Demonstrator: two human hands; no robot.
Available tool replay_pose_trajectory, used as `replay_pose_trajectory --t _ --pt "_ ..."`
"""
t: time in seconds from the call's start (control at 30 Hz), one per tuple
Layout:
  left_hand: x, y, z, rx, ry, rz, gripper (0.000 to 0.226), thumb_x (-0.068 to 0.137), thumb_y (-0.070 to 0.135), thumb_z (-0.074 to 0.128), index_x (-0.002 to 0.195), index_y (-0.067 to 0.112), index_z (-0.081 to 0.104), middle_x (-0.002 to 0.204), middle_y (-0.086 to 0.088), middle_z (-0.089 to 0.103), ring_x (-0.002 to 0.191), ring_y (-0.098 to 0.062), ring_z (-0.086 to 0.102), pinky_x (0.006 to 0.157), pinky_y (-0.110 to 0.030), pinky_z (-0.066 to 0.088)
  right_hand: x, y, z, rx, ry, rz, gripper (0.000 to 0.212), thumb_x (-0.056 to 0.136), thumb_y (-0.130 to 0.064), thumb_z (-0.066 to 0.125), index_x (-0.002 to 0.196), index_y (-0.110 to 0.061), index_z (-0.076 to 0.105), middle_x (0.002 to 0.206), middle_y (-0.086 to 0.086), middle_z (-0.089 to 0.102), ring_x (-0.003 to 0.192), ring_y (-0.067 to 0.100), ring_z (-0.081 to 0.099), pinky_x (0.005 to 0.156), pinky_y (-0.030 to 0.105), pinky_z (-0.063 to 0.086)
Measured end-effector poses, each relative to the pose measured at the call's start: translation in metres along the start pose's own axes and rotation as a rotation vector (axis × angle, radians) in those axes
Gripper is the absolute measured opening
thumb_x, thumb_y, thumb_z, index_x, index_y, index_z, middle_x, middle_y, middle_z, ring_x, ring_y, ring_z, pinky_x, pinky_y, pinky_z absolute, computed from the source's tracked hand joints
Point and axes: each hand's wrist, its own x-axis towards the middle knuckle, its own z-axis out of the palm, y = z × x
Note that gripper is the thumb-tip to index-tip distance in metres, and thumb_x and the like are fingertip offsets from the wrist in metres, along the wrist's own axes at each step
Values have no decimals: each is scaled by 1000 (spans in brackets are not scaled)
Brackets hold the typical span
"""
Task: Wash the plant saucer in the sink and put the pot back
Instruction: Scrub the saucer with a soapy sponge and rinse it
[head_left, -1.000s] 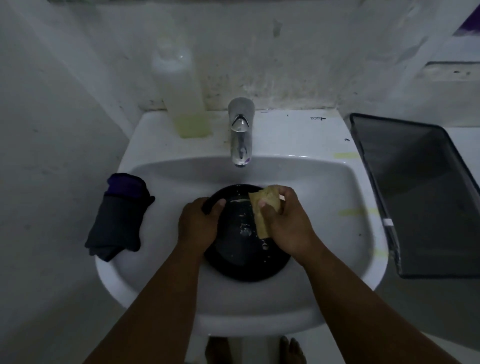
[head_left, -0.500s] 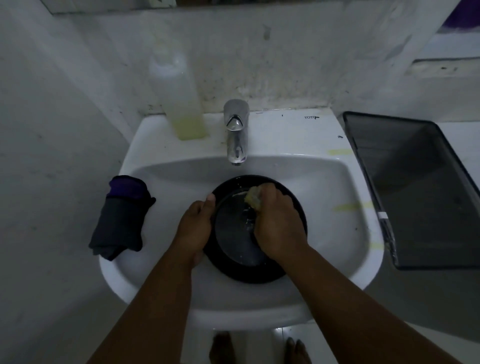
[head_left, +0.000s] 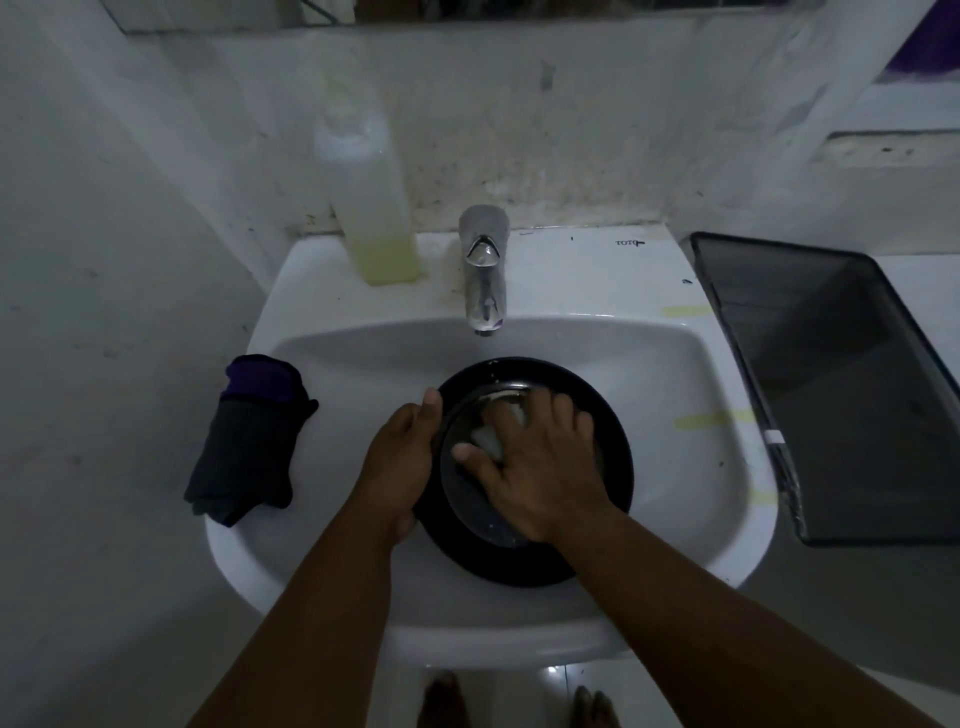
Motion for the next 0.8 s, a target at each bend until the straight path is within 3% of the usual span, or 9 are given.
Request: replay_pose_trajectory --t 0.13,0.33,0.47,0.53,0.6,0.7,0.8 --pt "-3 2 7 15 -16 39 64 98 60 53 106 -3 62 102 -20 72 100 -36 70 89 -47 57 12 2 -1 9 -14 235 69 90 -83 20 117 -28 53 116 10 48 107 32 43 88 45 32" --pt "-1 2 -4 -51 99 41 69 96 63 56 106 -5 60 101 -22 71 97 -34 72 91 -50 57 -19 -9 6 -6 -16 -64 76 91 -83 21 117 -25 61 114 13 55 101 32 49 82 43 36" --pt "-3 4 -2 -29 97 63 59 98 59 55 95 0 59 89 -18 69 80 -22 66 77 -36 56 1 9 -6 -54 35 61 77 89 -84 17 111 -24 60 107 13 53 97 32 47 79 43 34" --pt "-5 3 0 4 54 73 65 95 61 57 93 -4 57 87 -20 67 78 -22 64 73 -34 53 13 5 -9 -21 32 78 80 88 -85 13 113 -24 59 107 12 51 98 31 45 81 43 32" --pt "-5 0 0 23 11 84 73 89 66 60 90 -6 54 83 -19 63 76 -22 61 72 -35 50 10 -5 -5 17 -4 24 81 88 -84 11 118 -26 58 110 9 50 100 29 44 82 42 31" --pt "-4 1 -5 81 45 94 63 93 63 58 83 0 56 77 -14 58 71 -18 57 66 -31 47 -11 -11 2 38 -73 -118 76 90 -82 18 123 -27 57 117 10 51 107 31 45 88 43 31" --pt "0 0 -7 48 52 86 60 93 63 59 83 4 56 75 -13 56 70 -18 55 66 -31 45 -3 5 -4 -32 -36 -67 76 90 -82 15 121 -27 58 113 11 50 102 30 44 84 42 31"
